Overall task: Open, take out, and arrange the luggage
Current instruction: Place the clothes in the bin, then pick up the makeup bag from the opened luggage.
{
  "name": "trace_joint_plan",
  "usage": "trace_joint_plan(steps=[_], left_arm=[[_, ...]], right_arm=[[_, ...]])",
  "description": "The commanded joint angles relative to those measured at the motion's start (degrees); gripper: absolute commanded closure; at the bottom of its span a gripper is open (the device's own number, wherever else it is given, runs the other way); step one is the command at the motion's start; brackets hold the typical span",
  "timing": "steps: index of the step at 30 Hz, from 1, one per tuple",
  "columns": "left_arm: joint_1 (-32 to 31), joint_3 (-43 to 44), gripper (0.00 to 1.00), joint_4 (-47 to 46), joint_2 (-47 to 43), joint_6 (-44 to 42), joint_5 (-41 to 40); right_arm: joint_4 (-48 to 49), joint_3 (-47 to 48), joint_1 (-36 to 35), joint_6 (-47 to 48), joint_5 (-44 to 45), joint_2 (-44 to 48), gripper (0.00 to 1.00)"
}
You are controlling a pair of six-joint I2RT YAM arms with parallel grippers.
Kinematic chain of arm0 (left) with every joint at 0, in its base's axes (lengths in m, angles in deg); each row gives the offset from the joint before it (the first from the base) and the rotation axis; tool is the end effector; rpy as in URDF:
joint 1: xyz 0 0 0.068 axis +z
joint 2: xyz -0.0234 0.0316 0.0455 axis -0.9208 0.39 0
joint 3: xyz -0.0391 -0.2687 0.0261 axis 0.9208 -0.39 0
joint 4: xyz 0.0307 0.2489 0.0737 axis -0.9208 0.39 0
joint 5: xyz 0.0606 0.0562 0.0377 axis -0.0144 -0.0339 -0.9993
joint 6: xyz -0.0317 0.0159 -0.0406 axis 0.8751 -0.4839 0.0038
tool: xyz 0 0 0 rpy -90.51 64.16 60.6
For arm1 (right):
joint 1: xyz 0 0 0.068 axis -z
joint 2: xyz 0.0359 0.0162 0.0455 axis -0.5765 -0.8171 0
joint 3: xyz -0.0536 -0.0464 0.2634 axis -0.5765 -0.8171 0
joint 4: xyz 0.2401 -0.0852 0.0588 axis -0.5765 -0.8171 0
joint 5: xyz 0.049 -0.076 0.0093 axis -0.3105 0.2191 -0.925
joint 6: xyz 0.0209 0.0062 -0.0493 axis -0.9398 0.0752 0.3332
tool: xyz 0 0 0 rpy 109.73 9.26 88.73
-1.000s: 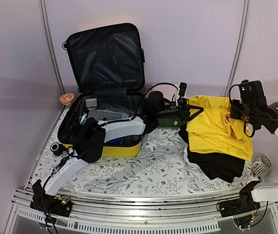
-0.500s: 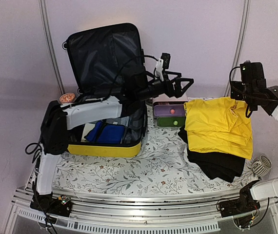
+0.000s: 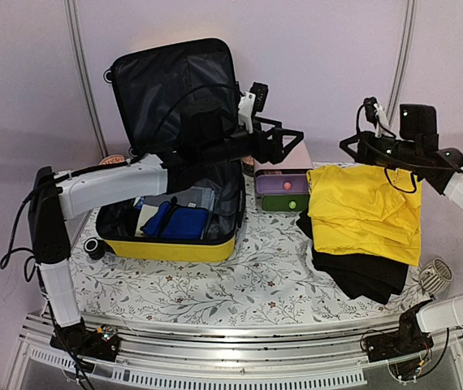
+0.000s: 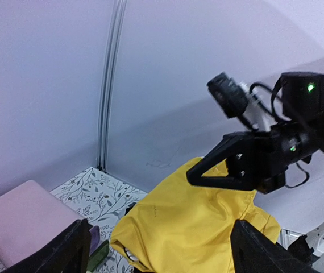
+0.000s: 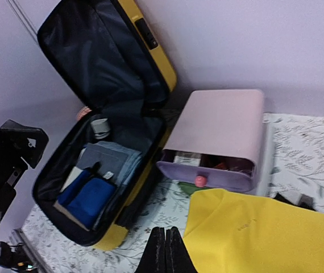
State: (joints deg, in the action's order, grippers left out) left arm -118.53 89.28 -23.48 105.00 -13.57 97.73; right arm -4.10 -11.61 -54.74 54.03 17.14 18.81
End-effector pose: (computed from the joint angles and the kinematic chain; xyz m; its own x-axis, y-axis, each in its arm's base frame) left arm 0.2881 -0.3756 0.3767 -0.1657 -0.1788 -0.9698 0.8939 0.3881 -0.2243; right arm 0.2405 0.0930 0.4105 -0.4307 0.1159 -0.8950 -0.4087 0.8592 0.3079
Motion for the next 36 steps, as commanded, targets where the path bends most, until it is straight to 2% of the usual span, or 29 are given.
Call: trace_joint_plan(steps=[1, 3, 5, 9, 11, 13, 16, 20, 23, 26, 28, 30, 32, 36], left_arm=[[0.36, -2.84, 0.12, 6.44, -6.95, -1.82, -5.38], [1.41, -4.59, 0.12, 8.65, -9.18, -1.69, -6.07], [2.16, -7.8, 0.12, 9.6, -11.65, -1.74, -6.81], [3.6, -14.05, 0.09, 10.08, -16.65, -2.08, -9.37], [5.29, -16.33, 0.08, 11.21, -18.47, -0.81, -10.32], [8.01, -18.12, 0.06, 13.86, -20.07, 2.28, -10.45], [12.31, -21.22, 0.02, 17.06, -23.02, 6.06, -10.87], [14.66, -25.55, 0.02, 20.98, -27.91, 4.35, -17.52], [16.17, -27.46, 0.02, 26.14, -30.68, 4.3, -23.01], [19.22, -28.56, 0.02, 30.88, -31.64, 4.68, -24.01], [21.84, -28.26, 0.06, 36.16, -30.88, 7.12, -24.47], [25.39, -28.24, 0.18, 39.8, -29.73, 9.53, -22.1], [29.38, -29.01, 0.26, 41.53, -28.44, 10.45, -19.21], [35.19, -30.65, 0.32, 41.62, -25.46, 7.12, -8.51]], right_arm=[[19.14, -11.08, 8.84, -11.23, -25.27, -0.57, 0.99], [29.26, -17.08, 14.68, -17.17, -35.43, -0.9, 0.99], [37.06, -22.34, 20.0, -24.42, -41.4, -1.79, 0.99], [50.18, -33.29, 28.47, -35.57, -45.27, -5.31, 0.99], [58.19, -37.75, 30.61, -41.55, -47.12, -9.28, 0.99], [61.35, -38.84, 31.33, -44.14, -48.26, -11.88, 0.99], [56.87, -35.99, 31.35, -42.02, -46.93, -10.2, 0.99], [37.57, -26.09, 30.3, -30.49, -42.26, -5.47, 0.98], [25.08, -19.24, 27.0, -21.18, -38.6, -3.79, 0.98], [16.56, -14.64, 21.93, -13.47, -32.88, -2.42, 0.97], [12.89, -12.49, 18.56, -10.02, -29.66, -1.93, 0.97], [11.11, -11.2, 15.68, -8.08, -28.53, -1.86, 0.95], [11.11, -10.65, 13.28, -7.34, -29.6, -1.78, 0.93], [10.0, -8.47, 8.18, -6.08, -30.72, -2.7, 0.91]])
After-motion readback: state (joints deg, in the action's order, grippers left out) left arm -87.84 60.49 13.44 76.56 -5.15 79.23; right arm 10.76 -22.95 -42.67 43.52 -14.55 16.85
